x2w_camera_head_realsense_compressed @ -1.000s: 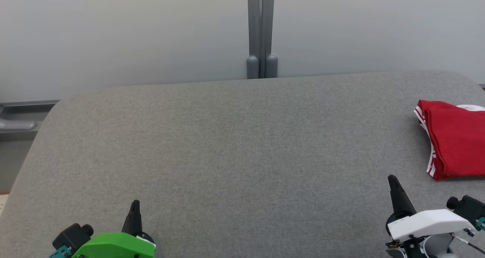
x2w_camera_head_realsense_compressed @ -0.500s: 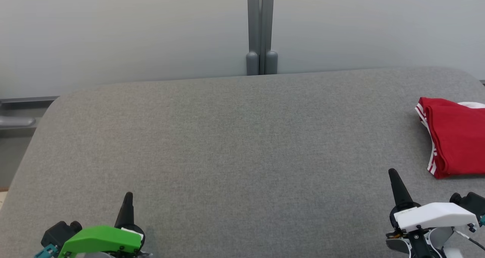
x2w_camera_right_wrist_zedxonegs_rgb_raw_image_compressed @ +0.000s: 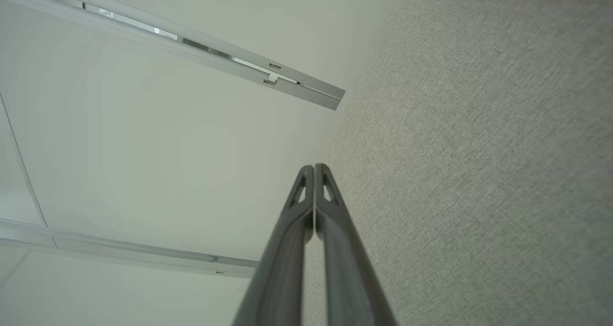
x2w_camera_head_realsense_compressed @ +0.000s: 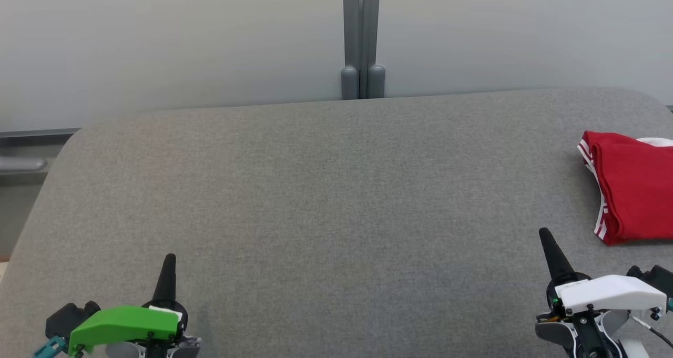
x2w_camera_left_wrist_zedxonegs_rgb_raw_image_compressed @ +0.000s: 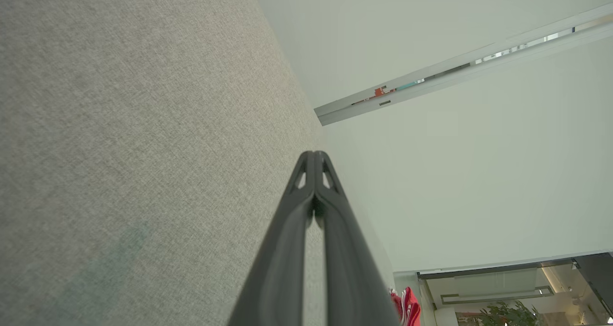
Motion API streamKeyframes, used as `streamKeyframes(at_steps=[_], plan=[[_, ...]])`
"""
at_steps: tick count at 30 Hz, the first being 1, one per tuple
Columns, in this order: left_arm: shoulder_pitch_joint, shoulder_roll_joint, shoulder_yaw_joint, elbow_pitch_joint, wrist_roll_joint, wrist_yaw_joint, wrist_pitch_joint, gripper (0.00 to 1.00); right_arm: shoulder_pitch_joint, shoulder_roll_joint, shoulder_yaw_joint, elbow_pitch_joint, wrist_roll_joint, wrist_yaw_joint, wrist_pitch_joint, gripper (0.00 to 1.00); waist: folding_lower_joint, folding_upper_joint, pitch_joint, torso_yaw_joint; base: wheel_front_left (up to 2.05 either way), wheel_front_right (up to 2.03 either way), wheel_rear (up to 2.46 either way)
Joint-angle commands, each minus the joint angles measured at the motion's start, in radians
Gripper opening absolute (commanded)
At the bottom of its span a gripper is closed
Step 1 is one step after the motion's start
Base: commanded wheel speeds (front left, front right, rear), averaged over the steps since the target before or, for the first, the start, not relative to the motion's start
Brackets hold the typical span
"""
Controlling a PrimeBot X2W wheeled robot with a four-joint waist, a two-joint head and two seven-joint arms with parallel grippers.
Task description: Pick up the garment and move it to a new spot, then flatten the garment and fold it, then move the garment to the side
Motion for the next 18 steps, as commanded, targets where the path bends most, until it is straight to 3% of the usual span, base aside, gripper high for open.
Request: streamKeyframes(at_steps=[1, 18], plan=[[-0.029, -0.003, 0.013, -0.011, -0.024, -0.008, 0.007, 0.00, -0.026, -0.005, -0.004, -0.005, 0.026, 0.000, 0.005, 0.00, 0.0000, 0.0000, 0.002, 0.000, 0.00, 0.00, 0.00], [-0.048, -0.007, 0.061, -0.020, -0.149, -0.041, 0.044, 0.00, -0.050, -0.006, -0.014, 0.008, 0.174, 0.000, 0.032, 0.00, 0.0000, 0.0000, 0.019, -0.001, 0.00, 0.00, 0.00]])
